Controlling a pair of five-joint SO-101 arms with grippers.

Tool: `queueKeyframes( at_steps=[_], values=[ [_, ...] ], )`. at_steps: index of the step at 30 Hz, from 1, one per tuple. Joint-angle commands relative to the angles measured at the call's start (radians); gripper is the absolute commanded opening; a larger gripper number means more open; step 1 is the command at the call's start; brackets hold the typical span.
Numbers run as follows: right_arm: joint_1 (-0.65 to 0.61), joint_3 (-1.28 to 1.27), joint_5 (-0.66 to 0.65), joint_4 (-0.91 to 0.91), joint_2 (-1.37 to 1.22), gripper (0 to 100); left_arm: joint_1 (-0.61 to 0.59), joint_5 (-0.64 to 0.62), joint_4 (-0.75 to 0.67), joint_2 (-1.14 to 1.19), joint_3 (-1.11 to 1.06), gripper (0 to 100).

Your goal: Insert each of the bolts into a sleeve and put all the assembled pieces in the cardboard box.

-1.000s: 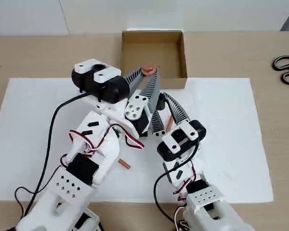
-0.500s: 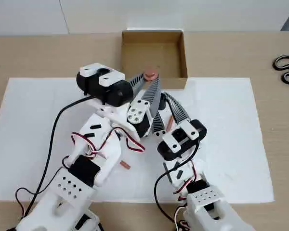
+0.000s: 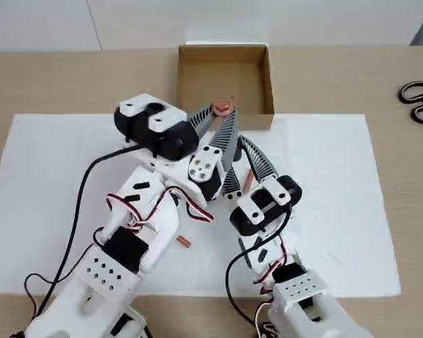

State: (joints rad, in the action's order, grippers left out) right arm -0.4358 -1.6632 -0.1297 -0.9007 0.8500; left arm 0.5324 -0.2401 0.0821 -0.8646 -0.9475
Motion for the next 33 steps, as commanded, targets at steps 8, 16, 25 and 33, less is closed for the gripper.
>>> queueKeyframes(
  at_steps=[8, 16, 25, 33],
  values=[
    [-0.001, -0.005, 0.002, -0.024, 0.019, 0.4, 0.009, 0.023, -0.032, 0.029, 0.008, 1],
    [-0.001, -0.005, 0.002, -0.024, 0.019, 0.4, 0.031, 0.023, -0.026, 0.038, 0.007, 1],
    [-0.001, -0.005, 0.002, -0.024, 0.019, 0.4, 0.023, 0.184, 0.247, 0.035, 0.013, 16],
    [-0.001, -0.005, 0.002, -0.024, 0.019, 0.4, 0.018, 0.178, 0.299, 0.032, 0.067, 30]
  ],
)
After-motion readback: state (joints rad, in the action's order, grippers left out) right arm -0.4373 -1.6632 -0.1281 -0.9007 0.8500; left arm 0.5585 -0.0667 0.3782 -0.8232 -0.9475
